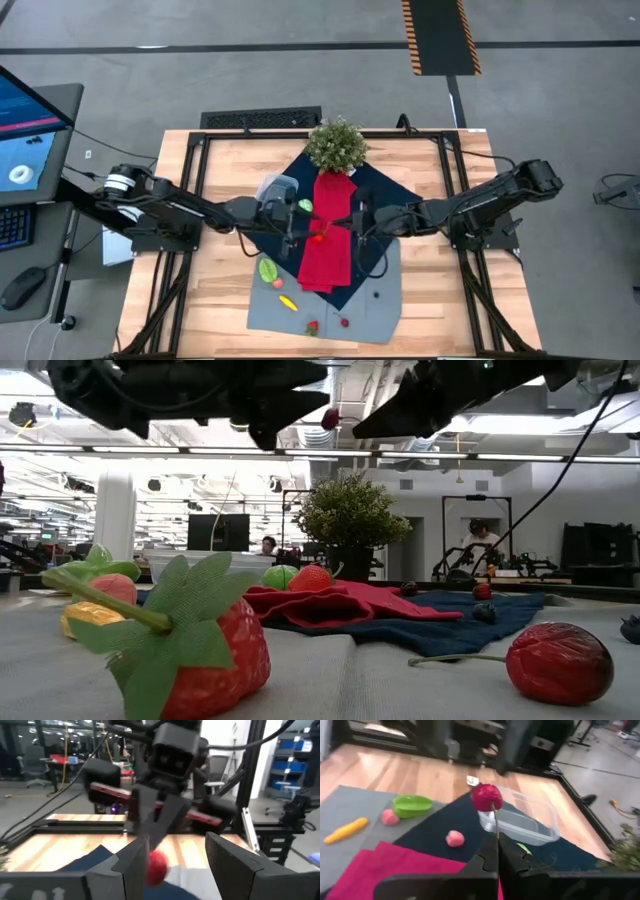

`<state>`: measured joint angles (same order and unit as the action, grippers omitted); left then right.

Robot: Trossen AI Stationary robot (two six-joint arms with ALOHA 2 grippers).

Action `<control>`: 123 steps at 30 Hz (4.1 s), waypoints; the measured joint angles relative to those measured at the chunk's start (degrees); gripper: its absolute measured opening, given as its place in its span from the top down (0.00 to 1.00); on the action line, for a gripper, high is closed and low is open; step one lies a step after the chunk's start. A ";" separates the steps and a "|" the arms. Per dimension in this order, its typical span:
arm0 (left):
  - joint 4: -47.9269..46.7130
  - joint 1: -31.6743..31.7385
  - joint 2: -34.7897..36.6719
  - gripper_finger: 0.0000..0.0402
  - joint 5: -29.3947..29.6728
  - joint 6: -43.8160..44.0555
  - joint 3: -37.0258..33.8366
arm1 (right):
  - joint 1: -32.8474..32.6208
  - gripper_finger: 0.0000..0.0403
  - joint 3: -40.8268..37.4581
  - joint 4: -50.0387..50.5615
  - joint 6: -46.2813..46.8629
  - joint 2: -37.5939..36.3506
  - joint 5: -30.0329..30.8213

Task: Pick and placing Produce into tupperware
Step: Put the red cherry into the transparent bin, then put the top red strawberry into the transparent bin

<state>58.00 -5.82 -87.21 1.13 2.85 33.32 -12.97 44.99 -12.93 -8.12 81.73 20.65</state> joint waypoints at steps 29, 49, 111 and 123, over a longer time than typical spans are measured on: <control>-12.25 0.00 -0.25 0.54 5.37 0.31 4.11 | -1.28 0.97 0.04 0.05 0.57 -0.96 -1.29; -11.76 0.01 -0.23 0.83 5.35 -0.81 4.11 | -1.18 0.96 0.04 -0.94 0.57 -0.96 -1.30; -68.48 5.37 -0.10 0.80 38.81 53.92 4.08 | -4.28 0.50 -0.20 10.54 8.18 -0.96 -1.26; -67.12 5.29 -0.10 0.50 38.53 52.27 4.08 | -4.26 0.51 -0.20 10.64 8.18 -0.96 -1.26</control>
<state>-9.12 -0.54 -87.31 39.66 55.12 37.41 -17.23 44.80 -2.29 0.05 80.77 19.40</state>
